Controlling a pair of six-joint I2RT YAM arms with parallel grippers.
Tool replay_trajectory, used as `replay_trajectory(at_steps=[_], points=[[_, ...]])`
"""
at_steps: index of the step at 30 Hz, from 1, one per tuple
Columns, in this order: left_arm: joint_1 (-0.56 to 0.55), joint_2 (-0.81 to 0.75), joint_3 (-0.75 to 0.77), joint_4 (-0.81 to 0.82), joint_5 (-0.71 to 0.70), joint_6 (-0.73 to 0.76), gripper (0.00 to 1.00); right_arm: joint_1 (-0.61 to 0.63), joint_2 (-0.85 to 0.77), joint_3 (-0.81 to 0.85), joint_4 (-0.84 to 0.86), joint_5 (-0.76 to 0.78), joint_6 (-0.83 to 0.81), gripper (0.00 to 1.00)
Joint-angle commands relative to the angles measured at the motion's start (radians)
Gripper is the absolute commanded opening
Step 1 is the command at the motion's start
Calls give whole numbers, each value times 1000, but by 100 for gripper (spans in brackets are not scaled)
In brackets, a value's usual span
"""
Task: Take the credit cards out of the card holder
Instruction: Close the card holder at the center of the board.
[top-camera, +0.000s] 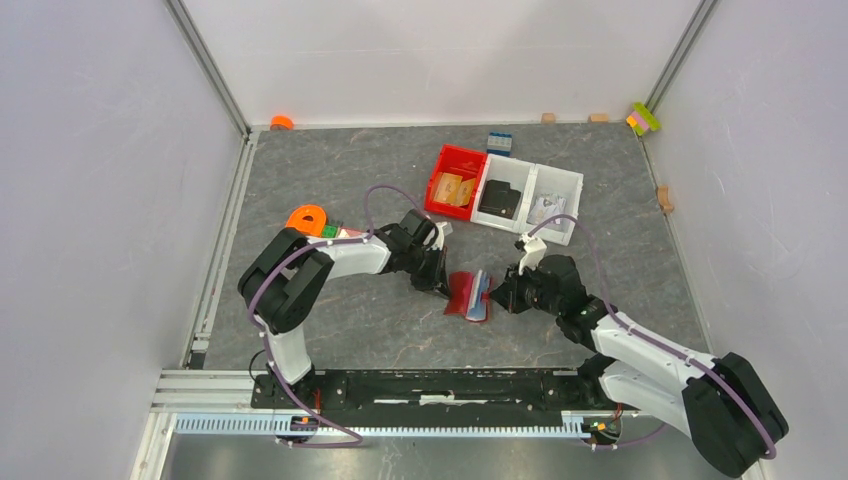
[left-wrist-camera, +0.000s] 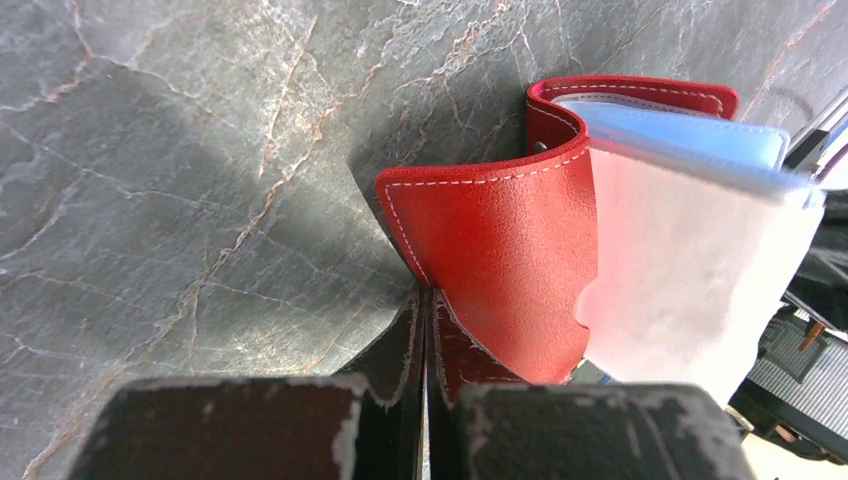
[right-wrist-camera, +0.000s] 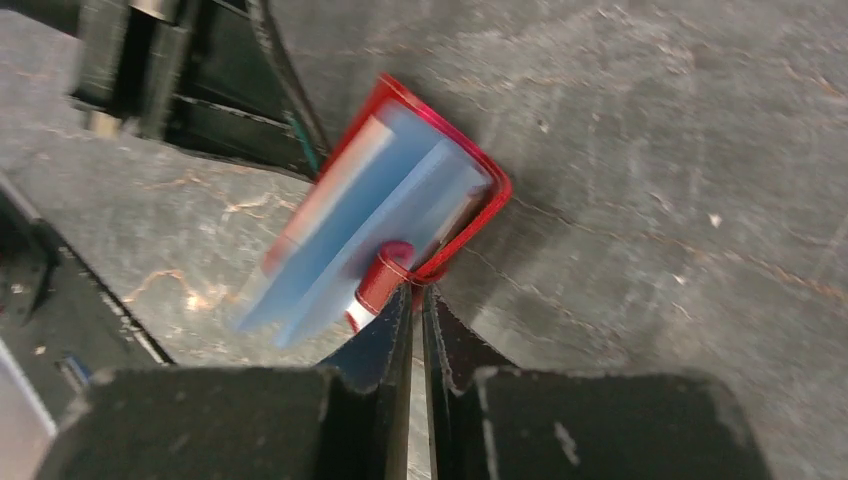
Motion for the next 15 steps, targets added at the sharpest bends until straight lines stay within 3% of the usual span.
replay_trajectory(at_steps=[1, 8, 15], points=[[-16, 42, 16, -11, 6, 42, 2, 11, 8, 5, 140, -120, 42, 12], [-17, 42, 20, -12, 6, 42, 2, 61, 112, 40, 201, -122, 58, 11], [-17, 41, 23, -26, -6, 49, 2, 135, 214, 102, 191, -27, 42, 11]])
